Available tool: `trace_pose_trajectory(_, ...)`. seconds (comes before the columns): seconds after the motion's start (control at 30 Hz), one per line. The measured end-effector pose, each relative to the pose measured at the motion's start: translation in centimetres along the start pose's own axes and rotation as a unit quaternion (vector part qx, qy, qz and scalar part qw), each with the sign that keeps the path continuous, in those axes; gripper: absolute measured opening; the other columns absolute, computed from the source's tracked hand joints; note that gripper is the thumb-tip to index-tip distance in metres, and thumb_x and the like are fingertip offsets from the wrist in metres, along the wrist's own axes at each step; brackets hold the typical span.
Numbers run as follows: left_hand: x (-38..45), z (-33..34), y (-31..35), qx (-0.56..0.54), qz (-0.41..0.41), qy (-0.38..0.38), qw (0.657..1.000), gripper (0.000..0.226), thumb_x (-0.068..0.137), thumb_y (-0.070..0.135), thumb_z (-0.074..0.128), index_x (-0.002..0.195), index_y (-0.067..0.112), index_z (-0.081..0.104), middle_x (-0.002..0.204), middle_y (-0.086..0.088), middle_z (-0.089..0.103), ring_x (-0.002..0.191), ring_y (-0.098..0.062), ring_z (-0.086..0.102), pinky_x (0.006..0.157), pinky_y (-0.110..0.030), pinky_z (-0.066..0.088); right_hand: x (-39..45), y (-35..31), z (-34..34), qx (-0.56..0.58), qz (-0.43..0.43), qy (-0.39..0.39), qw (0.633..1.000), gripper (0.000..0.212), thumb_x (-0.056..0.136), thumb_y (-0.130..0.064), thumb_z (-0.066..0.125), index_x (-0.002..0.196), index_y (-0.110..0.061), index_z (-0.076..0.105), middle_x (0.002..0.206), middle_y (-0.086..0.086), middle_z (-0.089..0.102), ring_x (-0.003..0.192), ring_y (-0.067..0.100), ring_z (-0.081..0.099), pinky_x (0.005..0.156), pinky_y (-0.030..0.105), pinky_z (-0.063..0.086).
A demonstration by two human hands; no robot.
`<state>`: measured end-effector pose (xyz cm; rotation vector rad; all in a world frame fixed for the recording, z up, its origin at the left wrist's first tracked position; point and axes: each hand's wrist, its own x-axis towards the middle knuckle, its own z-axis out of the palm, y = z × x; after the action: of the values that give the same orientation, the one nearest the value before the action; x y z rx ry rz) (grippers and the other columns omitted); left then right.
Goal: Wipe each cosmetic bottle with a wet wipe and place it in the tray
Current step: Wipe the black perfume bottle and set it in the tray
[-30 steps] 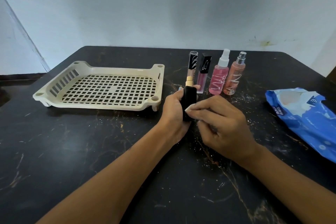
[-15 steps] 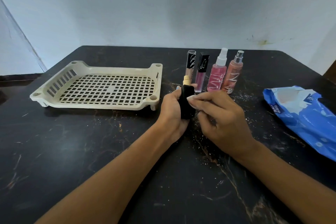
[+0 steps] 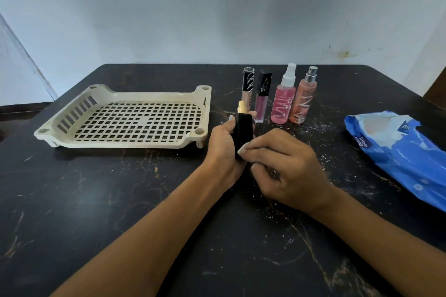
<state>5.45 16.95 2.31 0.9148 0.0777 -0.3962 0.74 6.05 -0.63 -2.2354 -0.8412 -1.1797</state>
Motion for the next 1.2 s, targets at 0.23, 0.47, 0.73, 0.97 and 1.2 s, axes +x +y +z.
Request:
trace_pose_trajectory(0.23, 0.0, -0.1, 0.0, 0.010, 0.000, -0.008, 1.000, 0.042, 0.098, 0.025, 0.028, 0.092, 0.006, 0.065, 0.071, -0.005, 0.048, 0.063, -0.012, 0.045, 0.064, -0.021, 0.041, 0.0, -0.1, -0.1, -0.002, 0.001, -0.003, 1.000, 0.020, 0.078, 0.005, 0.058, 0.086, 0.003, 0.075, 0.089, 0.012, 0.070, 0.080, 0.023, 0.066, 0.075, 0.028, 0.055)
trace_pose_trajectory(0.47, 0.2, -0.3, -0.1, 0.012, 0.000, -0.029, 1.000, 0.045, 0.099, 0.026, 0.025, 0.093, 0.007, 0.064, 0.071, -0.009, 0.062, 0.067, -0.017, 0.060, 0.065, -0.025, 0.053, 0.3, 0.4, -0.1, -0.033, 0.058, 0.013, 0.998, 0.023, 0.083, 0.001, 0.056, 0.097, 0.004, 0.074, 0.095, 0.013, 0.070, 0.088, 0.025, 0.066, 0.082, 0.030, 0.054)
trace_pose_trajectory(0.73, 0.4, -0.4, -0.3, 0.017, 0.010, -0.041, 0.999, 0.039, 0.096, 0.021, 0.028, 0.094, 0.005, 0.063, 0.083, -0.010, 0.063, 0.079, -0.020, 0.061, 0.077, -0.027, 0.051, 0.3, 0.5, 0.1, -0.058, 0.065, 0.019, 0.996, 0.025, 0.082, 0.004, 0.056, 0.100, 0.004, 0.073, 0.098, 0.014, 0.069, 0.094, 0.027, 0.065, 0.085, 0.033, 0.053)
trace_pose_trajectory(0.97, 0.6, -0.6, -0.4, 0.019, -0.002, -0.048, 0.999, 0.038, 0.095, 0.023, 0.028, 0.092, 0.008, 0.063, 0.080, -0.009, 0.058, 0.075, -0.018, 0.057, 0.067, -0.024, 0.051, 0.3, 0.2, 0.3, -0.047, 0.007, 0.007, 0.999, 0.021, 0.082, 0.005, 0.058, 0.095, 0.004, 0.074, 0.094, 0.014, 0.070, 0.087, 0.026, 0.064, 0.082, 0.030, 0.053)
trace_pose_trajectory(1.2, 0.6, -0.5, -0.5, 0.024, 0.014, -0.059, 0.998, 0.036, 0.095, 0.020, 0.029, 0.094, 0.006, 0.063, 0.086, -0.011, 0.059, 0.080, -0.020, 0.058, 0.077, -0.028, 0.049, 0.3, 0.7, -0.1, -0.044, 0.055, 0.040, 0.997, 0.019, 0.080, 0.005, 0.059, 0.091, 0.003, 0.075, 0.091, 0.013, 0.069, 0.087, 0.023, 0.064, 0.084, 0.023, 0.051)
